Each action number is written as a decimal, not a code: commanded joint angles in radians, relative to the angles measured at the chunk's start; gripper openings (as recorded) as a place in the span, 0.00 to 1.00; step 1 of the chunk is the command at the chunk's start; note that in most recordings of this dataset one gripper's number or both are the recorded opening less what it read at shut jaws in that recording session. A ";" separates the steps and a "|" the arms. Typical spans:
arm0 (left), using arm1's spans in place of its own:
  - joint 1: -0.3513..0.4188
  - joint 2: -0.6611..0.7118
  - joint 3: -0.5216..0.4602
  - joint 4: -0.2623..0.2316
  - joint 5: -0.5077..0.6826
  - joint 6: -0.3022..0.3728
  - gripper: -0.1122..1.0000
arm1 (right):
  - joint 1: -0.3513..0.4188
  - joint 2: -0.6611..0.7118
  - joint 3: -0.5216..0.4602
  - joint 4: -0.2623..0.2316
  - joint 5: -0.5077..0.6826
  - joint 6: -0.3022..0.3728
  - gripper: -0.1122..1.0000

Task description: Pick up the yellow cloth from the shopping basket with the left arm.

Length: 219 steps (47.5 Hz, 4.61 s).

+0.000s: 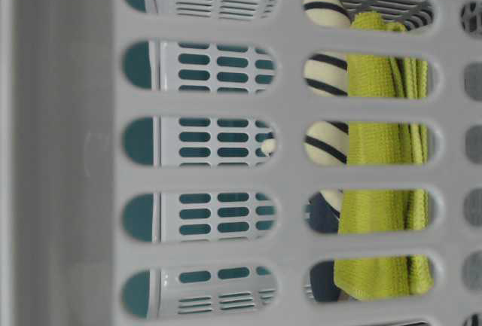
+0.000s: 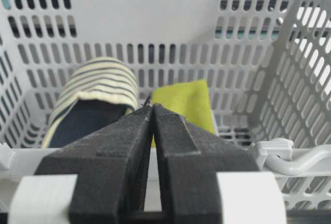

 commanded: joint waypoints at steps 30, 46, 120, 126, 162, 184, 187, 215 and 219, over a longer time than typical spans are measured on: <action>-0.054 0.321 -0.629 0.040 0.839 -0.091 0.10 | -0.003 0.006 -0.020 0.012 0.110 0.060 0.10; -0.064 0.658 -0.877 0.041 0.992 -0.086 0.10 | -0.003 0.002 -0.020 0.012 0.152 0.060 0.10; -0.087 1.057 -1.129 0.041 1.215 -0.054 0.24 | -0.002 -0.054 0.006 0.012 0.178 0.061 0.76; -0.087 1.026 -1.301 0.041 1.378 -0.054 0.24 | -0.003 -0.057 0.006 0.012 0.190 0.061 0.76; -0.074 1.170 -1.944 0.041 1.928 -0.052 0.24 | -0.003 -0.060 0.008 0.012 0.209 0.061 0.76; -0.081 1.160 -1.887 0.041 1.907 -0.055 0.24 | -0.002 -0.064 0.006 0.012 0.218 0.061 0.76; -0.086 1.143 -1.855 0.041 1.894 -0.054 0.24 | -0.002 -0.066 0.006 0.012 0.218 0.061 0.76; -0.081 0.946 -1.480 0.041 1.651 -0.060 0.24 | -0.002 -0.077 0.005 0.012 0.219 0.061 0.76; -0.081 0.942 -1.476 0.041 1.652 -0.058 0.24 | -0.003 -0.078 0.005 0.012 0.219 0.061 0.76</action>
